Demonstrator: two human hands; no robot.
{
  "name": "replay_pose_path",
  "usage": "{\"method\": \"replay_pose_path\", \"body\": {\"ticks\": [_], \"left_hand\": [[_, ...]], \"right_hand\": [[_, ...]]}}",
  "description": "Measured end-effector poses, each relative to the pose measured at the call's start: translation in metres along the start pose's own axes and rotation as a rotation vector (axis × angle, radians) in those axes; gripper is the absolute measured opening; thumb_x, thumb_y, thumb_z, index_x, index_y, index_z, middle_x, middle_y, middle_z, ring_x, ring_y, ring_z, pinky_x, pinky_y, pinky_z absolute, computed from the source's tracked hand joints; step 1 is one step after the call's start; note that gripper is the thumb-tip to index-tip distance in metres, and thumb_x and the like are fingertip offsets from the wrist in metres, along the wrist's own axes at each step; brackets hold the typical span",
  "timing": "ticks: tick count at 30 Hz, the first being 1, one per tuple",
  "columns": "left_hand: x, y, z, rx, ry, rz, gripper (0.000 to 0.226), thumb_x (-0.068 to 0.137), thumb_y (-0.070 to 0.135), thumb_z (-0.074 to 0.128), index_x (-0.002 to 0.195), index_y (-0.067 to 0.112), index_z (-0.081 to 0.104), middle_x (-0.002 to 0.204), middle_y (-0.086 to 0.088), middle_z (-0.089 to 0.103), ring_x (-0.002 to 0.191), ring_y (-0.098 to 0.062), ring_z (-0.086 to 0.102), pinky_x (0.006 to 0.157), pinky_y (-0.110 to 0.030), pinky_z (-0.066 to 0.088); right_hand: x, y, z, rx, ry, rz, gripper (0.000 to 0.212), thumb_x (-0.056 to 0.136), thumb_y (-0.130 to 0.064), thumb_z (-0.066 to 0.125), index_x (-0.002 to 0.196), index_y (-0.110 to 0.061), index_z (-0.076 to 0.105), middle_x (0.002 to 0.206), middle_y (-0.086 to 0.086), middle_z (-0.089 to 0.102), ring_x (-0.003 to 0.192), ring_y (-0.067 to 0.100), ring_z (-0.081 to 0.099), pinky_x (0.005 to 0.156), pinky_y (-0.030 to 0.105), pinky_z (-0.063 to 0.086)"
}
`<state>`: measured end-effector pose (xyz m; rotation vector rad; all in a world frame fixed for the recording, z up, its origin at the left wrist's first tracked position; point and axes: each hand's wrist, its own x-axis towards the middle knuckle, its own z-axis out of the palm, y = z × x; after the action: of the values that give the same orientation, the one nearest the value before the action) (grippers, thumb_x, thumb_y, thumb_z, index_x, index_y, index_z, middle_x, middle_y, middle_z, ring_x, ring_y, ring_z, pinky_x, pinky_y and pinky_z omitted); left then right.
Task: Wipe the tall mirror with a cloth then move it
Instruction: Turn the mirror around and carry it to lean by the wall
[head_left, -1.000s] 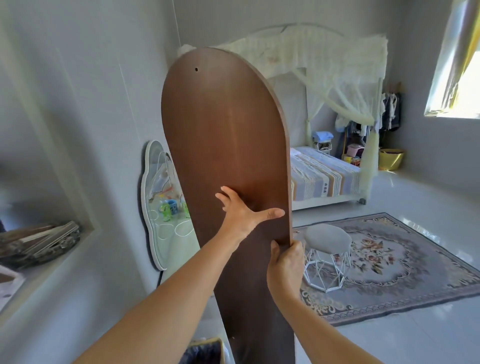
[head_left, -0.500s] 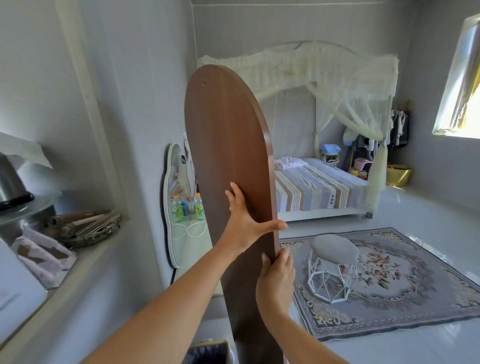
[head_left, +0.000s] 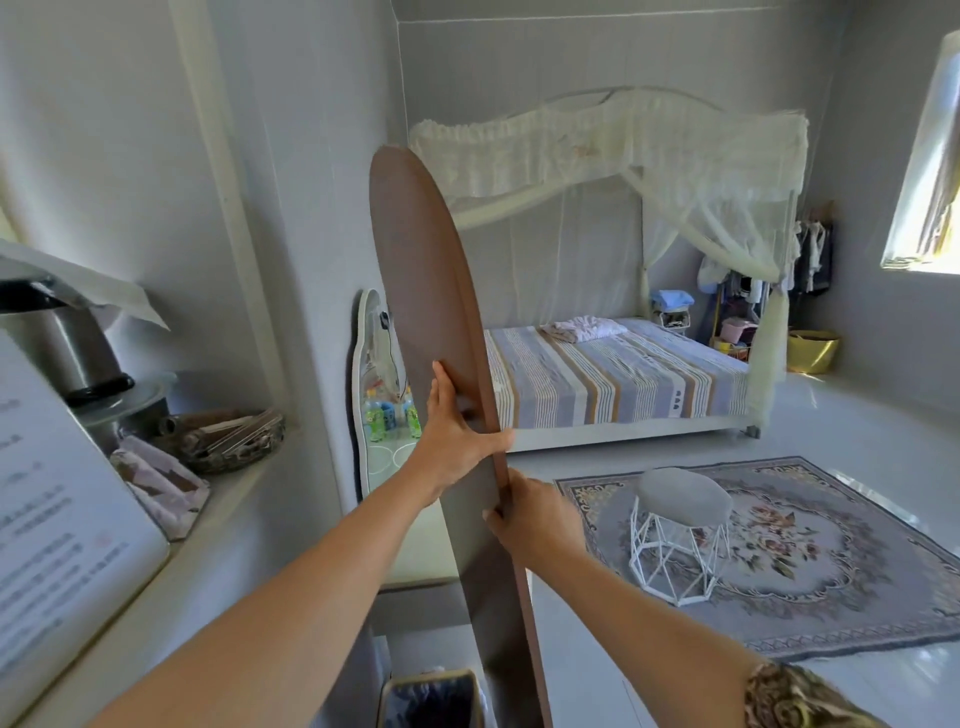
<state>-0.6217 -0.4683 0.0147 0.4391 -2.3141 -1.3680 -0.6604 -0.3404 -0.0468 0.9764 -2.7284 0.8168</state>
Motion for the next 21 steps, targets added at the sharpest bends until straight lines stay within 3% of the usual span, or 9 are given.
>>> {"method": "replay_pose_path", "body": {"ticks": [5, 9, 12, 17, 21], "left_hand": [[-0.023, -0.003, -0.024, -0.044, 0.016, -0.018, 0.146, 0.055, 0.043, 0.086, 0.151, 0.048, -0.023, 0.152, -0.001, 0.046, 0.136, -0.021, 0.049, 0.107, -0.047, 0.050], [-0.040, -0.005, -0.041, -0.097, 0.010, -0.025, 0.129, 0.077, 0.009, 0.079, 0.157, 0.039, -0.018, 0.127, 0.000, 0.064, 0.098, -0.009, 0.067, 0.091, -0.034, 0.060], [-0.043, -0.007, -0.057, -0.093, -0.008, -0.037, 0.118, 0.078, 0.004, 0.076, 0.159, 0.037, -0.002, 0.109, -0.003, 0.069, 0.078, -0.006, 0.067, 0.076, -0.026, 0.062], [-0.038, -0.008, -0.090, -0.057, -0.056, -0.084, 0.090, 0.077, 0.001, 0.074, 0.151, 0.030, 0.032, 0.091, -0.002, 0.062, 0.083, -0.016, 0.061, 0.085, -0.032, 0.059], [-0.040, -0.010, -0.115, -0.045, -0.075, -0.145, 0.057, 0.080, -0.005, 0.074, 0.124, 0.025, 0.054, 0.094, -0.005, 0.065, 0.087, -0.020, 0.064, 0.085, -0.029, 0.058]], "right_hand": [[0.000, -0.022, -0.001, -0.133, -0.149, -0.087, 0.026, 0.084, -0.037, 0.051, 0.103, -0.022, 0.060, 0.094, 0.004, 0.067, 0.090, 0.028, 0.066, 0.070, 0.031, 0.046], [-0.004, -0.042, 0.004, -0.096, -0.203, -0.128, 0.019, 0.081, -0.027, 0.052, 0.092, -0.016, 0.063, 0.080, 0.005, 0.059, 0.086, 0.030, 0.065, 0.065, 0.029, 0.045], [-0.005, -0.058, 0.010, -0.087, -0.202, -0.136, 0.020, 0.081, -0.025, 0.053, 0.091, -0.014, 0.065, 0.088, 0.009, 0.065, 0.087, 0.031, 0.064, 0.066, 0.028, 0.045], [0.003, -0.085, 0.022, -0.048, -0.170, -0.138, 0.014, 0.082, -0.027, 0.055, 0.086, -0.016, 0.062, 0.092, 0.008, 0.067, 0.092, 0.031, 0.065, 0.074, 0.032, 0.051], [0.005, -0.107, 0.027, -0.083, -0.187, -0.171, 0.020, 0.084, -0.028, 0.057, 0.093, -0.012, 0.064, 0.087, 0.007, 0.062, 0.094, 0.030, 0.065, 0.075, 0.033, 0.051]]}}
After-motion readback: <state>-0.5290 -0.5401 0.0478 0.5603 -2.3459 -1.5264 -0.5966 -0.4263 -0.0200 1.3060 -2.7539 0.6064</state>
